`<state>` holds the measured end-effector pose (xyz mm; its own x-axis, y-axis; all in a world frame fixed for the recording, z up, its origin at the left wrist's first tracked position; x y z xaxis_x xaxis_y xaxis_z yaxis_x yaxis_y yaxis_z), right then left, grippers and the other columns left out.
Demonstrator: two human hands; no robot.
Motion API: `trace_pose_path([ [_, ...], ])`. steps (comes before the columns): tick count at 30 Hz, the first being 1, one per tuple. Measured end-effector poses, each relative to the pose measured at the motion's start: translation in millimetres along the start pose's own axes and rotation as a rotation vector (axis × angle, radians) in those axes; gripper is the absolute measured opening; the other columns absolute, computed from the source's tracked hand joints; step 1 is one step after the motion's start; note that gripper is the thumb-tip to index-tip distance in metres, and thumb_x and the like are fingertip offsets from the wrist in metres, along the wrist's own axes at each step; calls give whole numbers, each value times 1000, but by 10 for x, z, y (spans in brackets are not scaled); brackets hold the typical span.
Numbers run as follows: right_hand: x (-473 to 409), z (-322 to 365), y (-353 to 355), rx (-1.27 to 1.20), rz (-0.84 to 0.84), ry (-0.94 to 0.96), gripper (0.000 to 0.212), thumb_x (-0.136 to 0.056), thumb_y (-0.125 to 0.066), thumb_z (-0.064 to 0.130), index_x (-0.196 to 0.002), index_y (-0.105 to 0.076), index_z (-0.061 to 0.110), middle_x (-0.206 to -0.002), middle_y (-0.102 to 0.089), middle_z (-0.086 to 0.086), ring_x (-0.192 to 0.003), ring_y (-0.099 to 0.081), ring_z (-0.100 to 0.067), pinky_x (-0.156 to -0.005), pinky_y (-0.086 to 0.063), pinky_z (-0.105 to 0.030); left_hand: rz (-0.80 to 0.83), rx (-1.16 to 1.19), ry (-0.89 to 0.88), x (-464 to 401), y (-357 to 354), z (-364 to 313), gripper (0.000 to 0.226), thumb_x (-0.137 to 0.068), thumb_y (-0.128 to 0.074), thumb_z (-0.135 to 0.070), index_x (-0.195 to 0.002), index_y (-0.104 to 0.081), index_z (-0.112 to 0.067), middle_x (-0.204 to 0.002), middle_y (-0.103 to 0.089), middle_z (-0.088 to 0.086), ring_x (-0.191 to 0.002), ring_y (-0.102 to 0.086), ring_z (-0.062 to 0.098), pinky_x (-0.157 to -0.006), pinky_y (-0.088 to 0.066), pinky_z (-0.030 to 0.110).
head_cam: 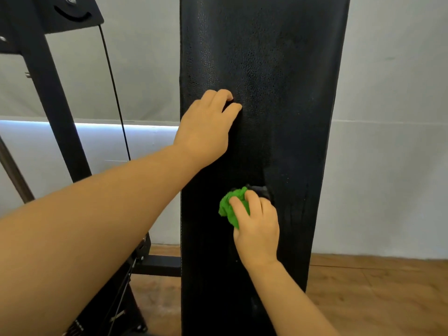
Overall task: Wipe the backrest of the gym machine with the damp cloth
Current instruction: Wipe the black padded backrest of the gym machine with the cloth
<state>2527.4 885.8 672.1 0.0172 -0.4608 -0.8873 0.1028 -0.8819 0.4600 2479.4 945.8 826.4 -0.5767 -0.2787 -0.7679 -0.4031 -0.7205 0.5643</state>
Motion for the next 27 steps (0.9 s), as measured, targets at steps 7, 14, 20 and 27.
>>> trace_pose_path([
  [7,-739,-320,394,-2,-167,-92,33,-63,-49,10,-88,-69,15,-91,-63,-13,-68,-51,-30,-56,-42,-30,-2,-33,1,-97,44,-55,44,-65,-28,-12,-85,-66,-3,-83,-62,17,-71,-58,35,-47,-45,31],
  [14,-1247,-664,656,-3,-305,-191,31,-68,-51,3,-91,-69,12,-94,-62,-15,-75,-52,-34,-61,-43,-34,-81,-83,-16,-85,68,-64,43,-66,-28,-13,-85,-66,-4,-82,-62,16,-68,-57,34,-47,-44,31],
  [20,-127,-595,306,-5,-170,-143,36,-62,-65,0,-98,-67,8,-105,-59,-15,-91,-42,-25,-70,-48,-34,-143,-134,-14,-64,59,-76,40,-66,-30,-11,-86,-65,-6,-82,-61,14,-68,-56,32,-48,-42,30],
  [27,338,-670,212,-52,-77,-147,43,-59,-67,-4,-98,-63,12,-108,-47,-7,-87,-43,-23,-67,-48,-33,-166,-143,4,-105,85,-63,28,-65,-41,-5,-81,-64,-5,-80,-59,16,-66,-55,33,-47,-40,29],
])
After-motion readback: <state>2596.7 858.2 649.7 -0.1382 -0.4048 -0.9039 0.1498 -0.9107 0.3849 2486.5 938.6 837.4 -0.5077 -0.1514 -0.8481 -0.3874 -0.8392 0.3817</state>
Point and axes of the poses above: each hand's wrist, its own x-axis away from the middle knuckle, its own y-axis out of the back of the hand, z = x × y, the point moved 10 cm from there along -x, towards the middle knuckle
